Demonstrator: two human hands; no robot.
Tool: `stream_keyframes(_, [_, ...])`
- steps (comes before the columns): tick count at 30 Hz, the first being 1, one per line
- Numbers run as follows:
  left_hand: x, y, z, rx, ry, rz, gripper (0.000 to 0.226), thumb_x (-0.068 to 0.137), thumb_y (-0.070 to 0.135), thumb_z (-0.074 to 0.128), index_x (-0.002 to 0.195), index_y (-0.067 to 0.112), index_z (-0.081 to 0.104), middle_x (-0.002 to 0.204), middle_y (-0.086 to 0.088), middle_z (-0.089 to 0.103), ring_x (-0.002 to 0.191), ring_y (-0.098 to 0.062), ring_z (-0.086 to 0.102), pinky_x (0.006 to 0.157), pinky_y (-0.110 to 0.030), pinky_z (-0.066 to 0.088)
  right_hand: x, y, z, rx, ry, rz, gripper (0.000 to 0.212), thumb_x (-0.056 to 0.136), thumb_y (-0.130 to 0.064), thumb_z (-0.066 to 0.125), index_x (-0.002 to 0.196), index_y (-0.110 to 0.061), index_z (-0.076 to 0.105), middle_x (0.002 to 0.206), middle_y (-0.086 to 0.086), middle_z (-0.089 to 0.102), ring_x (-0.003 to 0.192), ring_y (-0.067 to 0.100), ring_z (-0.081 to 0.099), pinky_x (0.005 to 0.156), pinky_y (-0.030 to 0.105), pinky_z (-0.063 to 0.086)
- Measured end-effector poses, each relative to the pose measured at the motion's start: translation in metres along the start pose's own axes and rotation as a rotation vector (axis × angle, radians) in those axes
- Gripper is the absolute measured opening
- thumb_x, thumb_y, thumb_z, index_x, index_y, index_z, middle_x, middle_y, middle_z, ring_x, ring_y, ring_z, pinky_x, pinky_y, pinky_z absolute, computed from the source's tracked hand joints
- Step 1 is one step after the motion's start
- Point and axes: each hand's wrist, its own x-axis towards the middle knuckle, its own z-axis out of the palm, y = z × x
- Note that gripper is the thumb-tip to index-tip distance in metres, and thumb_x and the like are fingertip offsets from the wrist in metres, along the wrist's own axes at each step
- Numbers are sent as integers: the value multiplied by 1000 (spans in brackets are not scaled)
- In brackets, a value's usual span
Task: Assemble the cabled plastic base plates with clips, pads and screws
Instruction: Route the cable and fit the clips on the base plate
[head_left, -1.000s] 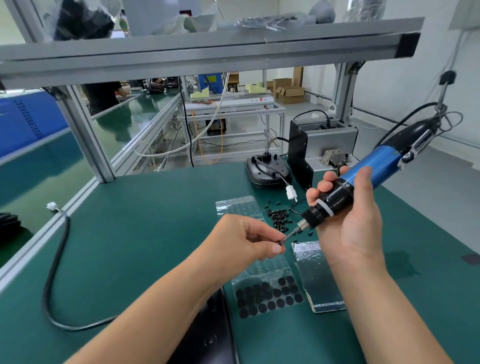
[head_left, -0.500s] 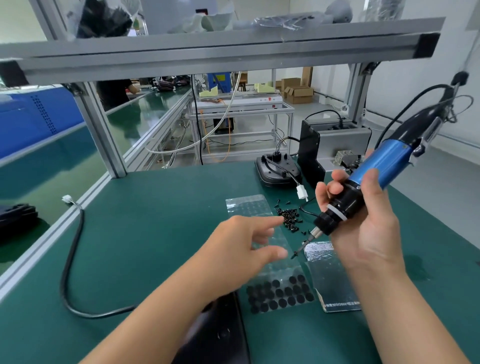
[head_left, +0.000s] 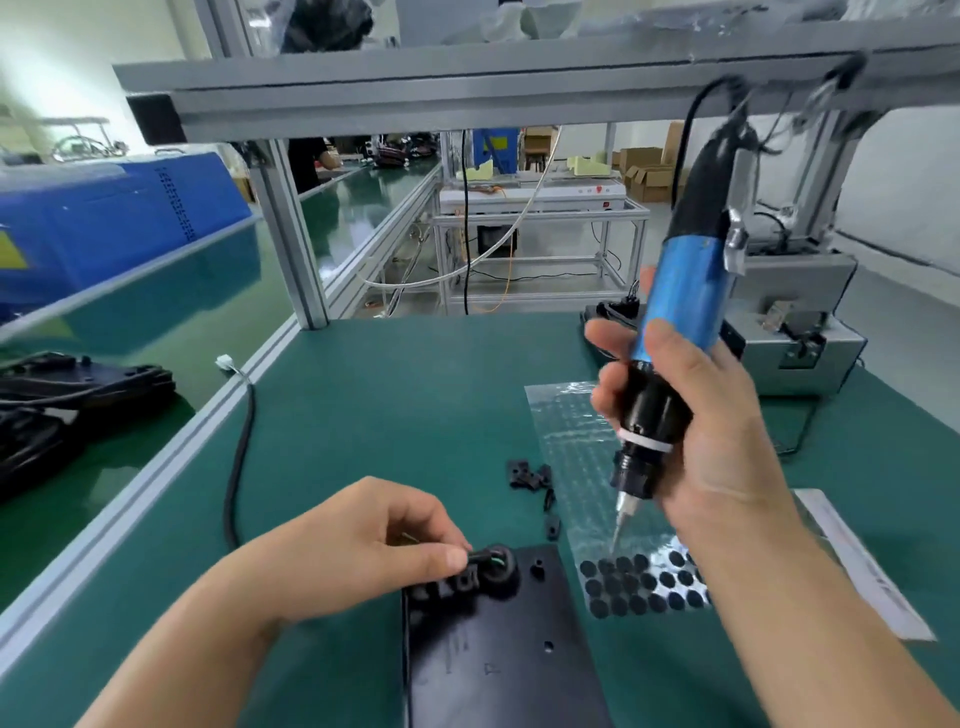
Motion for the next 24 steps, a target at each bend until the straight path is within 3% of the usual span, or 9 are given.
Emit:
stream_keyframes(5, [0,-8,10,-47,108,36,20,76,38,68,84,20,72,89,-5,75,87,-28,68,82,-43,54,3,17,33,101,-94,17,30,81,-18,61,110,-20,56,98,8,73,58,13,62,50,21,48])
stream_keyframes(8, [-3,-15,20,-95,173,23,25,73,46,65,81,22,68,89,-7,74,77,-26,67,77,-41,54,2,25,47,121,-109,-8,26,80,-46,58,95,-25,61,79,6,70,48,13,53,48,22,44])
stream_keyframes(12, [-3,-19,27,-144,225,35,21,76,42,66,77,21,65,71,2,69,59,-8,56,61,-28,50,-2,33,58,103,-160,-10,57,86,-67,28,73,-31,70,67,1,62,47,15,49,49,24,42])
stream_keyframes(15, [-2,-21,31,-123,254,50,15,84,30,67,75,19,64,58,10,61,53,-3,49,54,-15,40,-5,38,64,58,-156,-62,56,75,-72,45,100,-27,67,69,2,58,48,16,49,50,25,41])
stream_keyframes(17, [-2,-21,33,-134,254,53,16,84,31,67,75,18,64,58,10,60,53,-4,48,53,-14,39,-7,41,66,29,-148,-87,70,66,-73,53,115,-23,60,70,3,57,48,17,49,50,25,41])
stream_keyframes(21, [-2,-23,34,-210,244,53,24,74,43,65,75,19,66,66,6,65,57,-5,51,59,-18,43,-11,43,68,23,-135,-111,77,64,-74,57,115,-18,56,68,2,56,46,16,49,48,25,40])
stream_keyframes(24, [-1,-25,37,-279,236,44,30,69,48,66,74,19,67,80,-5,70,64,-10,54,64,-29,45,-13,44,68,13,-143,-104,79,63,-75,57,116,-15,55,67,2,56,45,16,48,47,24,40])
